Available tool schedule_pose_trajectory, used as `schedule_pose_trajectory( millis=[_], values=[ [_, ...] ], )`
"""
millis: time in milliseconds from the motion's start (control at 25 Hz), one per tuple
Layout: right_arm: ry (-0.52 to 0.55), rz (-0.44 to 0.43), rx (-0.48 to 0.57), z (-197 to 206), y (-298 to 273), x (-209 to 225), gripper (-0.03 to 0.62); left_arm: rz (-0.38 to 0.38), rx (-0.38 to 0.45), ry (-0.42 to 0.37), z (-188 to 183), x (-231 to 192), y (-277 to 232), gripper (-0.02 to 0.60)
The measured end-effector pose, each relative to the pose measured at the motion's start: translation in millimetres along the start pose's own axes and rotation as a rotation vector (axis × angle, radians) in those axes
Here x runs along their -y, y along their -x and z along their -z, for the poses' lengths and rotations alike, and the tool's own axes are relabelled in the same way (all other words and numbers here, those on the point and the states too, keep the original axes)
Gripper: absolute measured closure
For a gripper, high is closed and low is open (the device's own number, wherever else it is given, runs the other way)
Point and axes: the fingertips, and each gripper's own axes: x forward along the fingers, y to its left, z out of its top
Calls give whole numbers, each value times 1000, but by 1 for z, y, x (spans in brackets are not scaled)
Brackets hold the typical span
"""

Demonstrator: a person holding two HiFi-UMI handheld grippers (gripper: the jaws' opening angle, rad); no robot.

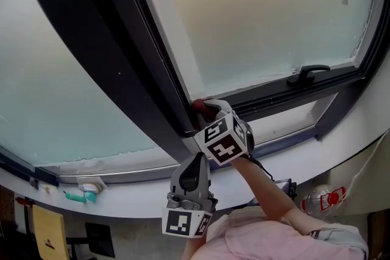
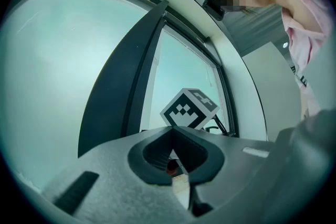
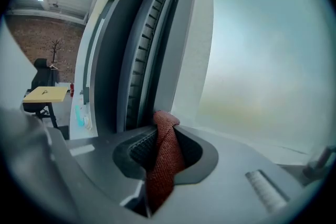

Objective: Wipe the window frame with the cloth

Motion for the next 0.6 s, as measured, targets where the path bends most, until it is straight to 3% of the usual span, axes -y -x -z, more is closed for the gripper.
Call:
schedule_pose_trajectory(
  millis=[600],
  values=[
    [44,8,-72,0,-11,4,530,-8,21,-4,-1,-4,-7,581]
  ],
)
